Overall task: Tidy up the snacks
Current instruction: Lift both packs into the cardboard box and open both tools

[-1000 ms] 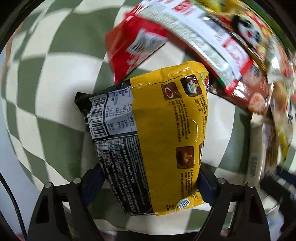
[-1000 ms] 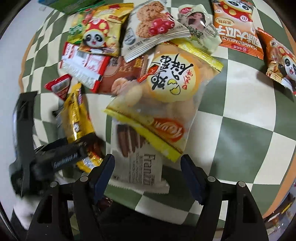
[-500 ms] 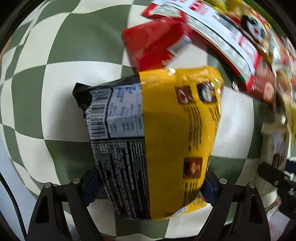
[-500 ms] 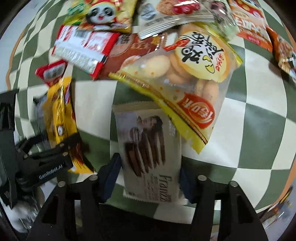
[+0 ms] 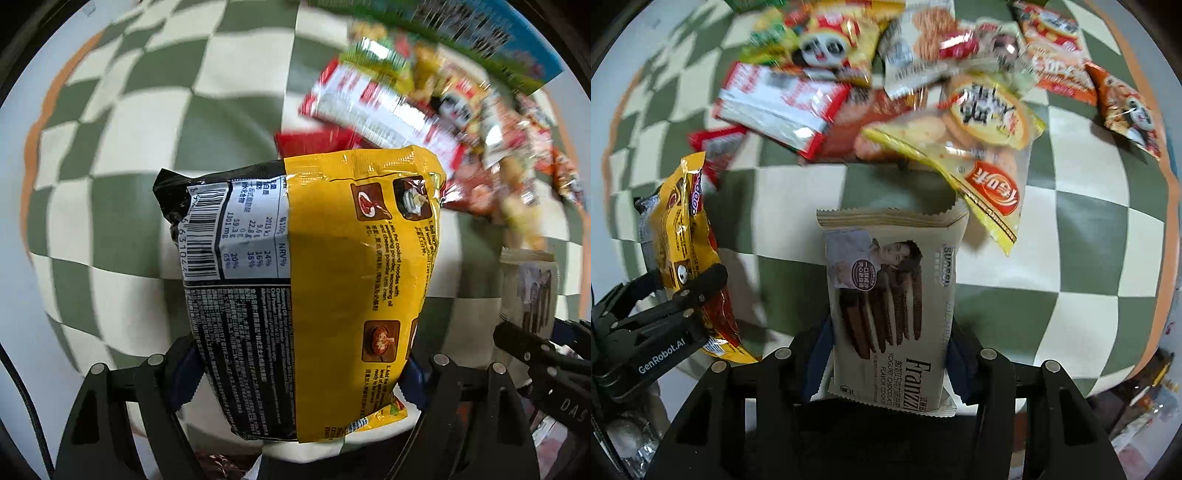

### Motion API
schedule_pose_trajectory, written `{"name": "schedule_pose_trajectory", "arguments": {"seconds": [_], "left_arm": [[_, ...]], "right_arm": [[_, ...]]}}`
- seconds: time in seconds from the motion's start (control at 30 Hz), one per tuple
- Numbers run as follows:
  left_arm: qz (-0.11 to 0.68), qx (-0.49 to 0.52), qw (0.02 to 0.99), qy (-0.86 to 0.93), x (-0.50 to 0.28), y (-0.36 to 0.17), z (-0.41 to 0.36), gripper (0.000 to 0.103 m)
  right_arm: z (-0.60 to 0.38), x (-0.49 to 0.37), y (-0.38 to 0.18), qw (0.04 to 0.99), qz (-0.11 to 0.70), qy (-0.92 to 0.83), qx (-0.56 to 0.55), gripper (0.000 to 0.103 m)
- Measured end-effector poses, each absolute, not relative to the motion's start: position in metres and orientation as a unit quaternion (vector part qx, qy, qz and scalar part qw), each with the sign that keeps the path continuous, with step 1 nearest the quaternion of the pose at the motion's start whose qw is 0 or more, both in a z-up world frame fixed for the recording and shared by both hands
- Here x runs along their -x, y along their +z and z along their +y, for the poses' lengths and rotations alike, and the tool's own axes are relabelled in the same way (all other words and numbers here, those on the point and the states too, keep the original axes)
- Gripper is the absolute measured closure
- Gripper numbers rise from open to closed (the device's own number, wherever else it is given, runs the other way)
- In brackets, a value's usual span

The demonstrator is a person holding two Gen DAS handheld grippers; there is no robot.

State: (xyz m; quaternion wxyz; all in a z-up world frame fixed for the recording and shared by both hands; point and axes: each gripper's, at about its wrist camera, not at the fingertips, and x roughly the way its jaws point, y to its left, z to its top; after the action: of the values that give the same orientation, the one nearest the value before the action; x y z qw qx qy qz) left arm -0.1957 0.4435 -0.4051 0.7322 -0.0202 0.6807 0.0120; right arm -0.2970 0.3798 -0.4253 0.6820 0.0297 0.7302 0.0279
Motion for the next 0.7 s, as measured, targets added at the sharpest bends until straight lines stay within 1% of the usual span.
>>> {"name": "schedule_pose_trajectory", "arguments": {"seconds": [0.03,0.1,0.23,0.33,0.47,0.53,0.57,0.6,0.63,0.7], "left_arm": [[0.675,0.026,0.737,0.008,0.212,-0.397,0.442,0.018],[0.664,0.033,0.747,0.000,0.212,-0.384,0.448,0.018],[0.631,0.050,0.774,-0.025,0.219,-0.339,0.484,0.018],[0.608,0.069,0.790,-0.044,0.199,-0.306,0.503,0.018],[0.588,0.075,0.803,-0.056,0.166,-0.283,0.528,0.018],[0.586,0.071,0.805,-0.056,0.133,-0.286,0.536,0.018],[0.588,0.073,0.804,-0.055,0.110,-0.298,0.513,0.018],[0.594,0.076,0.799,-0.057,0.094,-0.305,0.519,0.018],[0.600,0.080,0.794,-0.058,0.074,-0.312,0.510,0.018],[0.619,0.093,0.777,-0.063,0.049,-0.337,0.524,0.018]], "right_arm": [[0.380,0.295,-0.416,0.686,0.725,0.034,-0.043,0.046],[0.381,0.287,-0.394,0.697,0.713,0.043,-0.062,0.046],[0.368,0.253,-0.334,0.725,0.677,0.068,-0.104,0.046],[0.357,0.236,-0.300,0.745,0.650,0.084,-0.126,0.046],[0.328,0.195,-0.244,0.776,0.608,0.099,-0.138,0.046],[0.313,0.165,-0.218,0.790,0.590,0.100,-0.137,0.046],[0.306,0.148,-0.206,0.795,0.583,0.101,-0.135,0.046],[0.300,0.131,-0.198,0.800,0.577,0.098,-0.130,0.046],[0.298,0.104,-0.194,0.805,0.573,0.096,-0.120,0.046],[0.292,0.062,-0.201,0.807,0.573,0.093,-0.112,0.046]]}}
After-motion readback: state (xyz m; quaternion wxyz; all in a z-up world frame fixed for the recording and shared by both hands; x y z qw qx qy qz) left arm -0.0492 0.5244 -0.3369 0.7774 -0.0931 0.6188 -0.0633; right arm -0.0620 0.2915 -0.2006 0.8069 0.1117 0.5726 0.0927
